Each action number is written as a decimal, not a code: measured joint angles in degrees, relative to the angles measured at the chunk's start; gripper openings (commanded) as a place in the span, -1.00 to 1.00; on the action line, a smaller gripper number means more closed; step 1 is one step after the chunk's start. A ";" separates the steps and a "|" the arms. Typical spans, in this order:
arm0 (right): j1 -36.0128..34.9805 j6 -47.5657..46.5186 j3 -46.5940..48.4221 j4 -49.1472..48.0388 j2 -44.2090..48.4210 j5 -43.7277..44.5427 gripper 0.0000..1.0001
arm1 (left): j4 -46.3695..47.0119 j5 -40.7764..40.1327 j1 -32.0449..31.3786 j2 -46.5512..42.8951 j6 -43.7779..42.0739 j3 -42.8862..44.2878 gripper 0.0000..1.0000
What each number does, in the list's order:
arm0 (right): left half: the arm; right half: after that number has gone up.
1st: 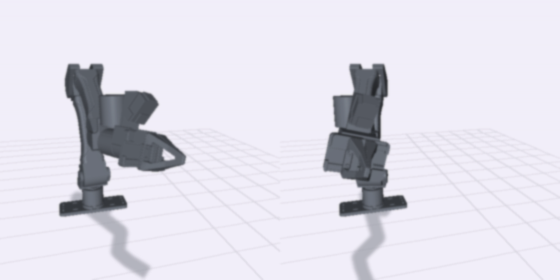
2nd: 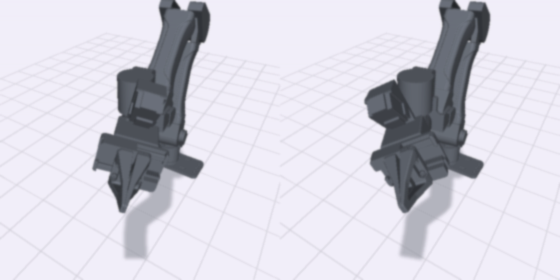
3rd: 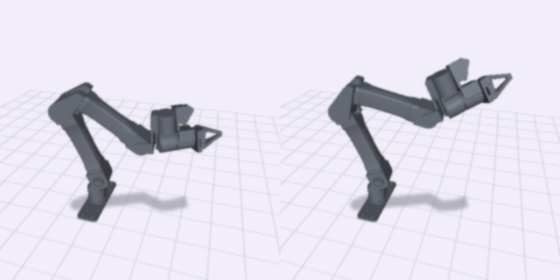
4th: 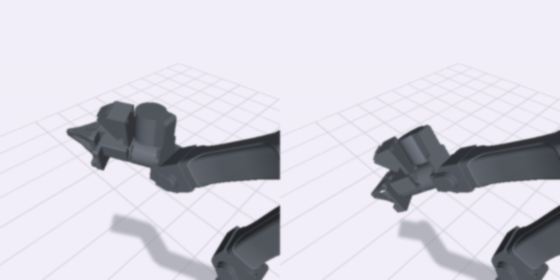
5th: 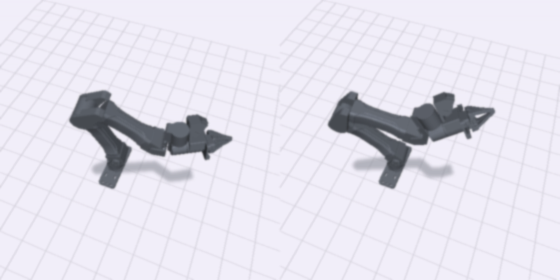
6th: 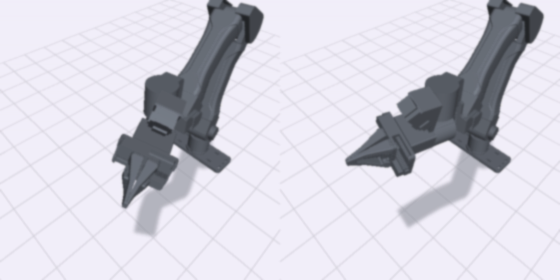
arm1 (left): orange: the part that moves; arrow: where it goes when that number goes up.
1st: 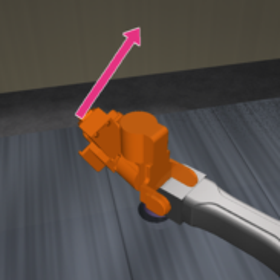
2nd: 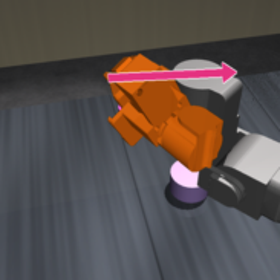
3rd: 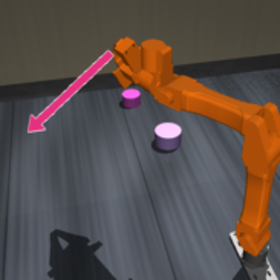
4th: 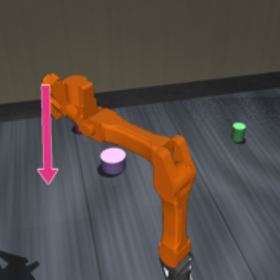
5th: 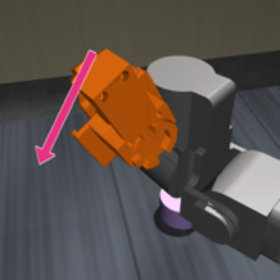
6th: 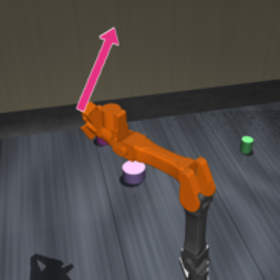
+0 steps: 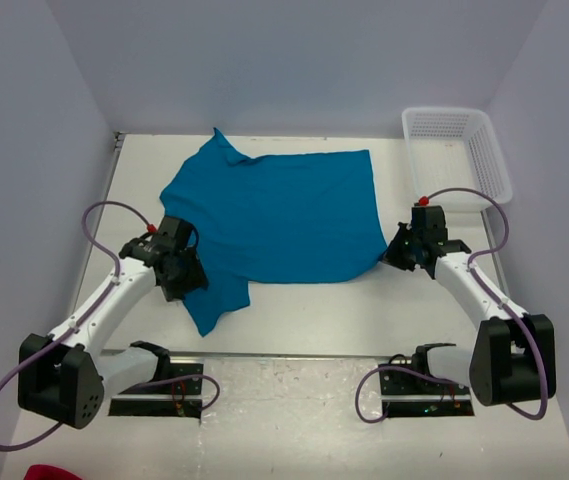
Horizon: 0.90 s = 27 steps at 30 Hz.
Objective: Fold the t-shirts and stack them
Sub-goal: Grap the side of the flattened tshirt closest away from the robot with both arms
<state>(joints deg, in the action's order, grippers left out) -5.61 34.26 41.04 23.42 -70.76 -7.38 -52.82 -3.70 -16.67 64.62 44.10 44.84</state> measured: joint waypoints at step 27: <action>-0.94 -0.22 -0.33 -1.79 2.89 -1.40 -1.00 | -3.50 -1.70 -10.12 9.40 4.37 -6.45 0.01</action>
<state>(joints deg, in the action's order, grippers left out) -6.55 34.04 40.71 21.63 -67.88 -8.78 -56.31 -5.41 -26.79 74.02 48.47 38.39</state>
